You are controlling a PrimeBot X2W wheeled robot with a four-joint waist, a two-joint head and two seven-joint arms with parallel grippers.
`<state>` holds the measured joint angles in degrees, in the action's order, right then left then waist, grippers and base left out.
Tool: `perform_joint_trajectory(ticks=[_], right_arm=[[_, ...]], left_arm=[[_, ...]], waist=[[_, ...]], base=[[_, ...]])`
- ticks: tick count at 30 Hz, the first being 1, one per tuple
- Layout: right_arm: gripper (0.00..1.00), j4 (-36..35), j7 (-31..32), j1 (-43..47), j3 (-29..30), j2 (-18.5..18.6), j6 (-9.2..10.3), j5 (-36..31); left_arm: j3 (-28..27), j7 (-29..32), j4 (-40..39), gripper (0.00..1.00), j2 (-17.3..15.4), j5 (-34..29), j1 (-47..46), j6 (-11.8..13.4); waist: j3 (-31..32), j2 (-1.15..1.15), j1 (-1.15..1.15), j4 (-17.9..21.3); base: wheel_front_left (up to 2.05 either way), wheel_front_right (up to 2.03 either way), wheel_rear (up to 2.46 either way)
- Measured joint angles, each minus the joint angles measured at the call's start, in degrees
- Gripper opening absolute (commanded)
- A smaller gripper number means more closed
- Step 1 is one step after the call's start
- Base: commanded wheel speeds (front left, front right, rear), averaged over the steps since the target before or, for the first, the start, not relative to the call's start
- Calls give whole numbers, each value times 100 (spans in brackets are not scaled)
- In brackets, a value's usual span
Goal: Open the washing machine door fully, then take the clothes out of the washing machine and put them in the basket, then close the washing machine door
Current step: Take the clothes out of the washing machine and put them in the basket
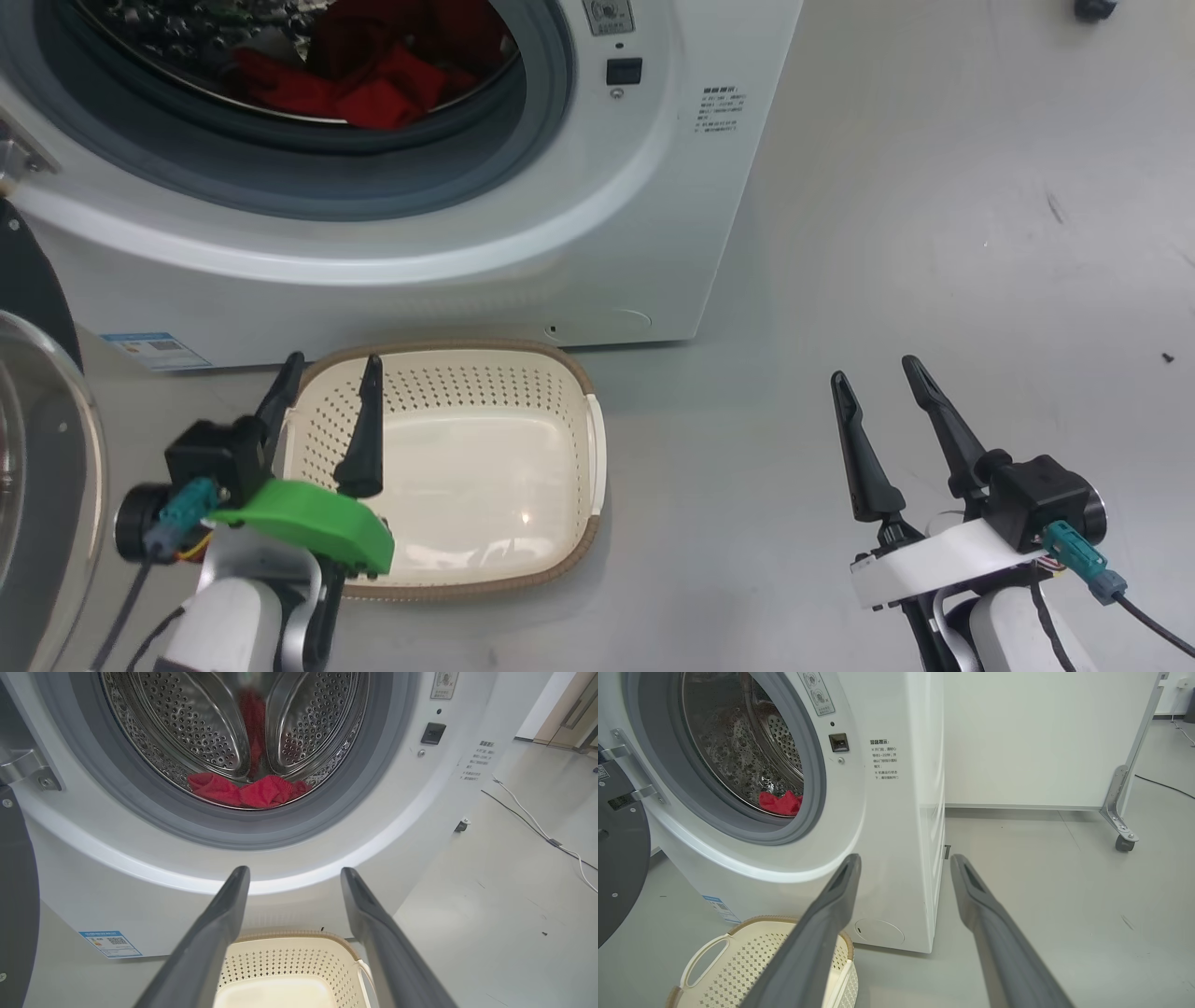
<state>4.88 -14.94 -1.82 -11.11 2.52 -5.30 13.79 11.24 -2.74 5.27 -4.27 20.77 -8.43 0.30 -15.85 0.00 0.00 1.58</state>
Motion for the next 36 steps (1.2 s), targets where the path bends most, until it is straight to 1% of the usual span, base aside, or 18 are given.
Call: perform_joint_trajectory(ticks=[7, 10, 18, 28, 31, 36], right_arm=[[100, -118, 0, -276, -77, 2, 0, 24], [100, -187, 0, -422, -105, 3, 0, 79], [100, -236, 0, -829, -265, 9, 20, 296], [100, -243, 0, -1140, -497, 12, 91, 705], [100, -248, 0, -1216, -570, 12, 103, 805], [100, -265, 0, -1310, -657, 10, 145, 912]], left_arm=[[-76, 536, 367, 100, -73, 297, -977, -319], [-158, 825, 502, 100, -243, 348, -1399, -423], [-242, 1527, 751, 100, -690, 591, -2486, -602], [-564, 2043, 944, 100, -1340, 644, -3599, -624], [-580, 2196, 996, 100, -1482, 644, -3899, -666], [-606, 2401, 1098, 100, -1636, 644, -4232, -667]], waist=[[-552, 0, 0, 99], [-791, 0, 0, 171], [-1384, 0, 0, 427], [-1844, 0, 0, 906], [-1963, 0, 0, 1042], [-2115, 0, 0, 1216]], base=[[0, 0, 0], [0, 0, 0], [0, 0, 0], [0, 0, 0], [0, 0, 0], [0, 0, 0]])
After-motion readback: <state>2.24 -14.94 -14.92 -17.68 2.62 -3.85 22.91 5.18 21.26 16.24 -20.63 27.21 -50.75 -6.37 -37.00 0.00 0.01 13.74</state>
